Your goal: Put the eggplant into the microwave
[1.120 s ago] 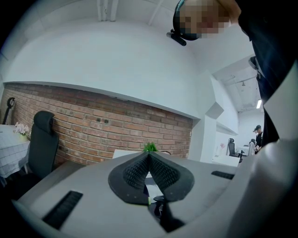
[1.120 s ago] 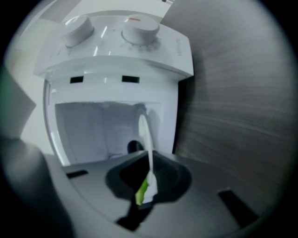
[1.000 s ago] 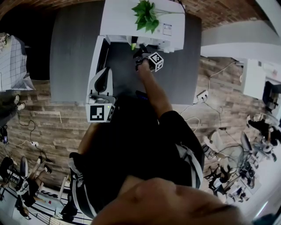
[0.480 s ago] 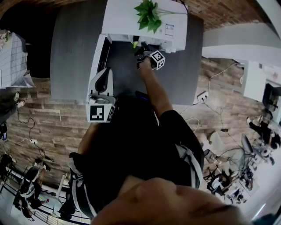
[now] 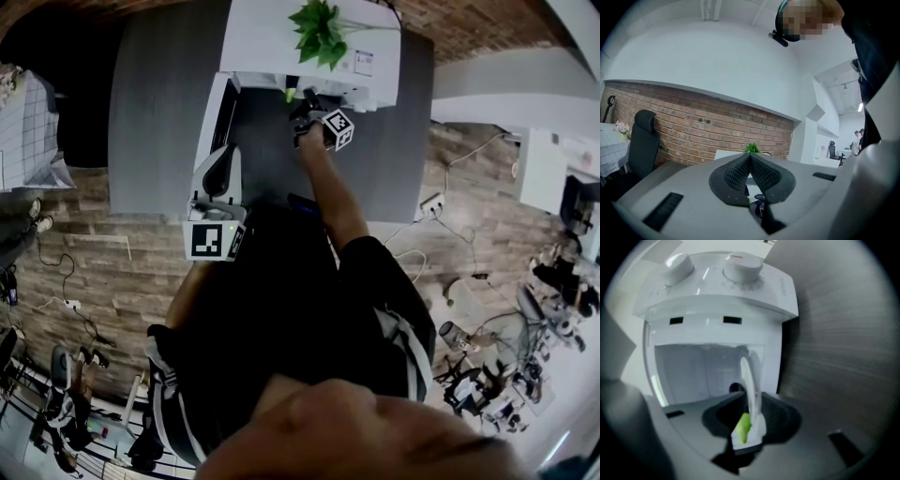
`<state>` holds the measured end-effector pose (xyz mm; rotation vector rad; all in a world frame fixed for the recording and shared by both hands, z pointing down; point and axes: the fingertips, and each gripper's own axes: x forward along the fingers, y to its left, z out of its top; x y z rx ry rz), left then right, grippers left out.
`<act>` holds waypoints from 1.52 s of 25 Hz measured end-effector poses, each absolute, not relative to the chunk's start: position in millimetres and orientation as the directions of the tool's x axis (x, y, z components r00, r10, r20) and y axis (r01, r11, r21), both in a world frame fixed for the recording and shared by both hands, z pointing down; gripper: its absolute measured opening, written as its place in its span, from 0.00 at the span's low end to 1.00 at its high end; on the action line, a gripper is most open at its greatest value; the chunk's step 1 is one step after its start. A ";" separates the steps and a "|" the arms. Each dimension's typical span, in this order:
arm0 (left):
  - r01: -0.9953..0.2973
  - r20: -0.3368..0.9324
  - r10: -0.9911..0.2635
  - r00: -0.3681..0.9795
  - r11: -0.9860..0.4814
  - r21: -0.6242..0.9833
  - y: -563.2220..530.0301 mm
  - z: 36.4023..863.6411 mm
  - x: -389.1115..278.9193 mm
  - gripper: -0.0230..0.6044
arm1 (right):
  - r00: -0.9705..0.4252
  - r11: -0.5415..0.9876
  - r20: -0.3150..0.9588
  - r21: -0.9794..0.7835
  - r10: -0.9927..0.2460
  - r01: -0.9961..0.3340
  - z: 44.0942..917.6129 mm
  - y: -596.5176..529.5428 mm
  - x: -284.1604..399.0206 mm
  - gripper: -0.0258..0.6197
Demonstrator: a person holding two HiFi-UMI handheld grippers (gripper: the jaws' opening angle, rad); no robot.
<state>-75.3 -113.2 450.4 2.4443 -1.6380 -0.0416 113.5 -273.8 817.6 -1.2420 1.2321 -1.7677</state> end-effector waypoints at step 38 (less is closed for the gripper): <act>-0.891 0.060 -0.904 0.423 -0.403 0.208 -111.6 449.5 -72.1 0.09 | -0.282 0.064 0.600 -0.358 -0.749 -0.932 790.3 -236.2 83.5 0.09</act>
